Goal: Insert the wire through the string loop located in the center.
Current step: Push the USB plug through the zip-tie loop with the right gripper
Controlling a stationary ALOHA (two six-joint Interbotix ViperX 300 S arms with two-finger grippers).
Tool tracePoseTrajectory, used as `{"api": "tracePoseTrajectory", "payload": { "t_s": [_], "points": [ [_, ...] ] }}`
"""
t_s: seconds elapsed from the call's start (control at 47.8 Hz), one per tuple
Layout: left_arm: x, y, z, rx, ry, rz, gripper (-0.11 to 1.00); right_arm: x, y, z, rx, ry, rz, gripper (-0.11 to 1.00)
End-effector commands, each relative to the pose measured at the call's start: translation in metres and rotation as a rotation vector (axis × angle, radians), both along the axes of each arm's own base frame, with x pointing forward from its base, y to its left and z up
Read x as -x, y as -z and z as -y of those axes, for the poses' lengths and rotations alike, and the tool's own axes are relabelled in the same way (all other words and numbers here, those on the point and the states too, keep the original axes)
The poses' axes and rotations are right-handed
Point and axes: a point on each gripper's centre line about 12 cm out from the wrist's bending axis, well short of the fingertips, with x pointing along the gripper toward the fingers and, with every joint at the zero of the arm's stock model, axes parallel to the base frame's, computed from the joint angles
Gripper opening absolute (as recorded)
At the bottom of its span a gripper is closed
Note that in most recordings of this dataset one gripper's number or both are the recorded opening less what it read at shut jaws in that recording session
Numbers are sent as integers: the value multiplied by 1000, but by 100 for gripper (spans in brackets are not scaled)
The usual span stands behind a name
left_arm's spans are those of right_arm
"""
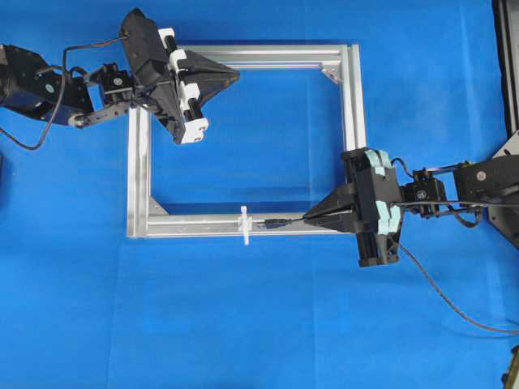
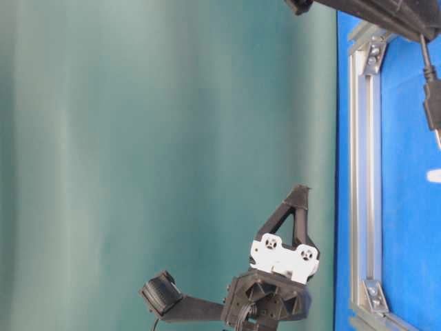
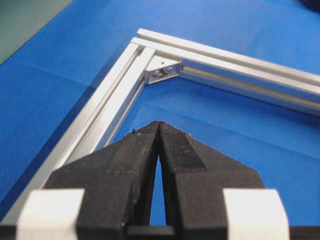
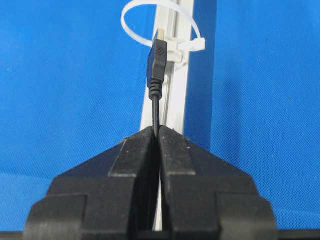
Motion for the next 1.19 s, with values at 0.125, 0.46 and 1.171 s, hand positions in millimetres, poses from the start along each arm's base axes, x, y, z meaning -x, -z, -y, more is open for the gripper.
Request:
{"api": "tracePoseTrajectory", "payload": {
  "t_s": [0.125, 0.46, 1.171],
  "points": [
    [-2, -15, -1, -16, 1, 43, 0, -5, -7, 0, -2, 0, 31, -3],
    [-2, -15, 0, -16, 3, 42, 0, -5, -7, 0, -2, 0, 31, -3],
    [-2, -15, 0, -17, 5, 43, 0, -54, -3, -3, -4, 9, 52, -3]
  ]
}}
